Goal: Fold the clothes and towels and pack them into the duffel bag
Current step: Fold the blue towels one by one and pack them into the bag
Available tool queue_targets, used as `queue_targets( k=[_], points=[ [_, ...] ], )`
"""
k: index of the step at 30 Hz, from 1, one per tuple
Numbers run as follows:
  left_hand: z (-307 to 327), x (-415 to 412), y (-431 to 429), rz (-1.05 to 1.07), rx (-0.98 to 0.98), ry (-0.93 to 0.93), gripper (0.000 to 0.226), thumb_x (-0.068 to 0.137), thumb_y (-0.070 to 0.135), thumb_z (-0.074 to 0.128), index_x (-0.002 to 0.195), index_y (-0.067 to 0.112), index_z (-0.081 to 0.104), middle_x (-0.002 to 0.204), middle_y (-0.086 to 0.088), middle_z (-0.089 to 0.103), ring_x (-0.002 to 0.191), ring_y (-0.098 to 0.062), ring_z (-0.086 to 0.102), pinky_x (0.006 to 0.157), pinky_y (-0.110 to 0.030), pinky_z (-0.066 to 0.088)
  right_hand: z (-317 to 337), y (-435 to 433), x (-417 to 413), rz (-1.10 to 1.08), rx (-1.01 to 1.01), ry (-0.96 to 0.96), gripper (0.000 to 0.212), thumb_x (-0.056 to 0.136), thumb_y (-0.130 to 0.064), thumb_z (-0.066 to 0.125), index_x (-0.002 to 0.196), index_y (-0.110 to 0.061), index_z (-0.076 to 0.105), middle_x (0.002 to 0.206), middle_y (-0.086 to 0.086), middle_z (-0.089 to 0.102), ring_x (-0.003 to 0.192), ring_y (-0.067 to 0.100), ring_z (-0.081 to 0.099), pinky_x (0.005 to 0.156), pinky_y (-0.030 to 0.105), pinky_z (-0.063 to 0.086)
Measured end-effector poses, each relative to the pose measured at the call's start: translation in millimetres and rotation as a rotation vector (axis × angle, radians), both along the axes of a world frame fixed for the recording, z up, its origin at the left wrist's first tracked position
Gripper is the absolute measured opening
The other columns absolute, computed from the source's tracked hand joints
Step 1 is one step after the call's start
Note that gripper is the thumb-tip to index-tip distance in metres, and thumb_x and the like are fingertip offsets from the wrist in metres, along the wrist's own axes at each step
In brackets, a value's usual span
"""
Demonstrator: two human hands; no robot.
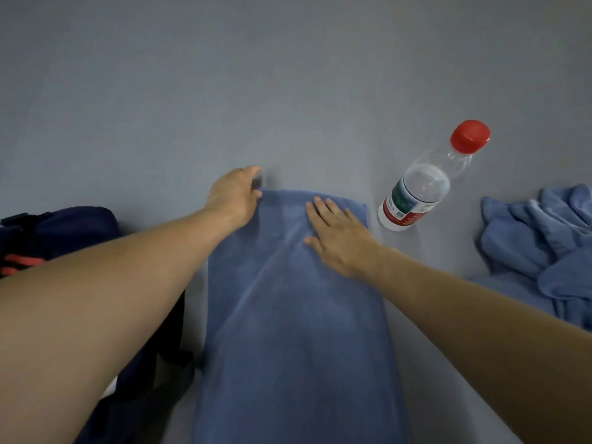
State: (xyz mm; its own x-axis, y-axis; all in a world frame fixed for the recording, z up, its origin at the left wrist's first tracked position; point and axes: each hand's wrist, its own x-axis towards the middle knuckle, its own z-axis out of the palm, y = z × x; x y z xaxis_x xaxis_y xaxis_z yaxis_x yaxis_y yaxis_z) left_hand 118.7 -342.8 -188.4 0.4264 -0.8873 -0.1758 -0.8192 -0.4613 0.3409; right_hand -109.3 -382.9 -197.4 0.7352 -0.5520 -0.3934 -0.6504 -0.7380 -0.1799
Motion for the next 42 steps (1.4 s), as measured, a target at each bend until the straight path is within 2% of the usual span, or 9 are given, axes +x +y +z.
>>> queue_targets(
  k=[3, 7, 11, 14, 16, 22, 28, 33, 42],
  points=[
    [-12.7, 5.4, -5.9, -0.004, 0.033, 0.017, 0.038, 0.092, 0.023, 0.067, 0.129, 0.023, 0.058, 0.125, -0.009, 0.062, 0.116, -0.033, 0.057, 0.098, -0.041, 0.047, -8.0, 2.7, -4.1, 0.018, -0.054, 0.011, 0.065, 0.107, -0.046, 0.023, 0.160, -0.014, 0.003, 0.168, 0.003, -0.004, 0.155, 0.021, -0.004, 0.125, 0.044, 0.006],
    [-7.0, 9.3, -9.5, -0.055, 0.029, 0.059, 0.013, 0.086, 0.021, 0.069, 0.099, 0.023, 0.070, 0.096, -0.001, 0.068, 0.096, -0.028, 0.063, 0.076, -0.032, 0.045, -1.5, -14.3, 13.6, -0.033, -0.106, -0.318, 0.047, 0.103, -0.029, 0.045, 0.149, -0.018, 0.042, 0.152, 0.005, 0.043, 0.136, 0.031, 0.040, 0.112, 0.038, 0.029],
    [18.1, -1.9, -2.1, -0.298, -0.125, 0.130, 0.018, 0.077, 0.029, 0.061, 0.091, 0.021, 0.069, 0.090, -0.002, 0.067, 0.088, -0.026, 0.061, 0.074, -0.036, 0.045, 14.8, -36.5, 47.1, -0.162, 0.235, -0.518, 0.056, 0.095, -0.016, 0.060, 0.148, -0.020, 0.045, 0.143, 0.006, 0.056, 0.130, 0.029, 0.050, 0.112, 0.039, 0.035],
    [32.5, -6.1, 7.8, -0.319, -0.166, 0.160, 0.016, 0.082, 0.029, 0.061, 0.093, 0.021, 0.068, 0.098, 0.004, 0.072, 0.093, -0.021, 0.064, 0.079, -0.038, 0.048, 27.4, -47.9, 68.6, -0.229, 0.544, -0.537, 0.040, 0.087, -0.015, 0.069, 0.126, -0.023, 0.062, 0.104, -0.002, 0.070, 0.096, 0.017, 0.065, 0.089, 0.035, 0.049],
    [38.2, -0.1, 12.6, -0.297, -0.165, 0.163, 0.011, 0.084, 0.026, 0.064, 0.093, 0.023, 0.069, 0.098, 0.006, 0.072, 0.094, -0.020, 0.064, 0.082, -0.039, 0.049, 36.6, -55.5, 76.0, -0.246, 0.604, -0.481, 0.029, 0.085, -0.018, 0.074, 0.113, -0.023, 0.066, 0.086, -0.005, 0.064, 0.079, 0.011, 0.060, 0.075, 0.028, 0.046],
    [43.3, 25.9, 22.2, -0.208, -0.107, 0.138, 0.004, 0.088, 0.028, 0.071, 0.088, 0.024, 0.070, 0.087, 0.008, 0.067, 0.087, -0.017, 0.058, 0.079, -0.036, 0.045, 43.3, -71.4, 65.1, -0.270, 0.454, -0.413, 0.015, 0.082, -0.037, 0.078, 0.088, -0.027, 0.069, 0.084, -0.012, 0.060, 0.077, 0.006, 0.056, 0.063, 0.020, 0.040],
    [41.6, 39.4, 36.3, -0.100, -0.092, 0.112, 0.008, 0.090, 0.032, 0.070, 0.084, 0.027, 0.068, 0.084, 0.007, 0.067, 0.085, -0.018, 0.059, 0.076, -0.038, 0.048, 57.9, -80.0, 31.7, -0.183, 0.009, -0.245, 0.027, 0.086, -0.050, 0.068, 0.095, -0.024, 0.066, 0.090, -0.003, 0.061, 0.098, 0.022, 0.055, 0.080, 0.032, 0.040],
    [55.1, 41.9, 52.3, -0.077, -0.134, -0.079, 0.013, 0.092, 0.034, 0.067, 0.092, 0.022, 0.070, 0.086, -0.001, 0.068, 0.093, -0.029, 0.057, 0.078, -0.039, 0.046, 81.6, -71.7, 11.8, -0.012, -0.453, 0.016, 0.018, 0.096, -0.019, 0.054, 0.110, -0.015, 0.065, 0.111, 0.010, 0.068, 0.111, 0.034, 0.055, 0.075, 0.035, 0.032],
    [114.3, 1.7, 145.2, -0.154, -0.302, -0.328, 0.019, 0.094, 0.034, 0.064, 0.093, 0.015, 0.065, 0.081, -0.008, 0.066, 0.084, -0.037, 0.057, 0.073, -0.040, 0.040, 127.6, 32.3, -63.5, -0.058, -0.439, -0.231, 0.010, 0.094, -0.005, 0.053, 0.102, -0.007, 0.059, 0.104, 0.014, 0.057, 0.083, 0.043, 0.062, 0.058, 0.041, 0.042]
  ],
)
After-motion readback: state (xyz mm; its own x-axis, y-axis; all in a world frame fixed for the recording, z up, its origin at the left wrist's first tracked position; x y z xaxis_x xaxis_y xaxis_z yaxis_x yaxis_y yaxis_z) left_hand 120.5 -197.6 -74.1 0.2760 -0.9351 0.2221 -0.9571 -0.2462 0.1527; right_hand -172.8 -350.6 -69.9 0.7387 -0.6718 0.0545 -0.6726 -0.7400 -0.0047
